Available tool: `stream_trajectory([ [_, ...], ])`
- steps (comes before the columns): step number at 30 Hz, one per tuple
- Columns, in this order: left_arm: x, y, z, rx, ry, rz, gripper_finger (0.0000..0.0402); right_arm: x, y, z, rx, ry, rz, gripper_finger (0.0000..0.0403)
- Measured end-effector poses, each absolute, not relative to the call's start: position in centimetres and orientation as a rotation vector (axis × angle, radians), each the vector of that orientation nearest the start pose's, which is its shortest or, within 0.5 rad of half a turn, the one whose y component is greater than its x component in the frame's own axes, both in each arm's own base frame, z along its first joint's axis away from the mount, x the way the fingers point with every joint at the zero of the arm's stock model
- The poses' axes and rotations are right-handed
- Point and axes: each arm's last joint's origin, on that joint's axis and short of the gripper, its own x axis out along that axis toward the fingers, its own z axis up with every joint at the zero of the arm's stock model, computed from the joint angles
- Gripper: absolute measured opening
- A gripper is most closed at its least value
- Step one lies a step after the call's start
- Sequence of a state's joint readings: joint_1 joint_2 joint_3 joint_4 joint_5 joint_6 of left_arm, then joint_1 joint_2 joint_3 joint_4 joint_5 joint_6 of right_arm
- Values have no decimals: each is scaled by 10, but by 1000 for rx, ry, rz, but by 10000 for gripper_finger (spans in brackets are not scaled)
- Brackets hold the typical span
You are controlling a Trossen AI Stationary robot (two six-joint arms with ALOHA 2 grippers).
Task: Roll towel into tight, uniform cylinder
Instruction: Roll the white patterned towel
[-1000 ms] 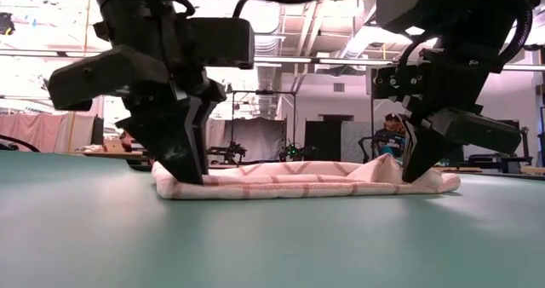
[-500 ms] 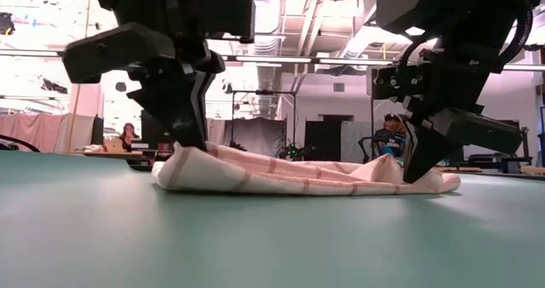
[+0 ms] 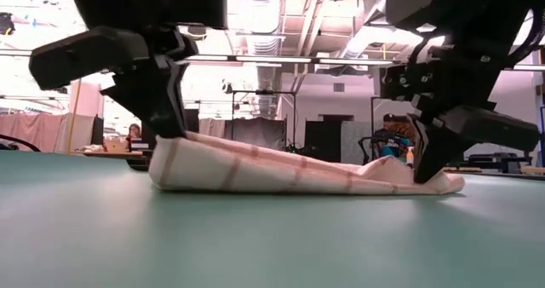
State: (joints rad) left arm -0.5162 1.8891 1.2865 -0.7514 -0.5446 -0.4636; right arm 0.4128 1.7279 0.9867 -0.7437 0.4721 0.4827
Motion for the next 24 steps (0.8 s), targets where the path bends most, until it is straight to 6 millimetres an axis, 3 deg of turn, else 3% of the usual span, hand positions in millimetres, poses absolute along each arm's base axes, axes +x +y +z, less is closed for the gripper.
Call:
stream_trajectory([
  [9, 289, -166, 197, 332, 1083, 444, 0, 275, 108, 162, -254, 1270, -371, 8],
  [17, 280, -178, 181, 192, 1053, 417, 0, 286, 125, 180, -238, 1183, -309, 8],
  [24, 276, -180, 180, 173, 1046, 429, 0, 280, 136, 173, -188, 1167, -293, 9],
])
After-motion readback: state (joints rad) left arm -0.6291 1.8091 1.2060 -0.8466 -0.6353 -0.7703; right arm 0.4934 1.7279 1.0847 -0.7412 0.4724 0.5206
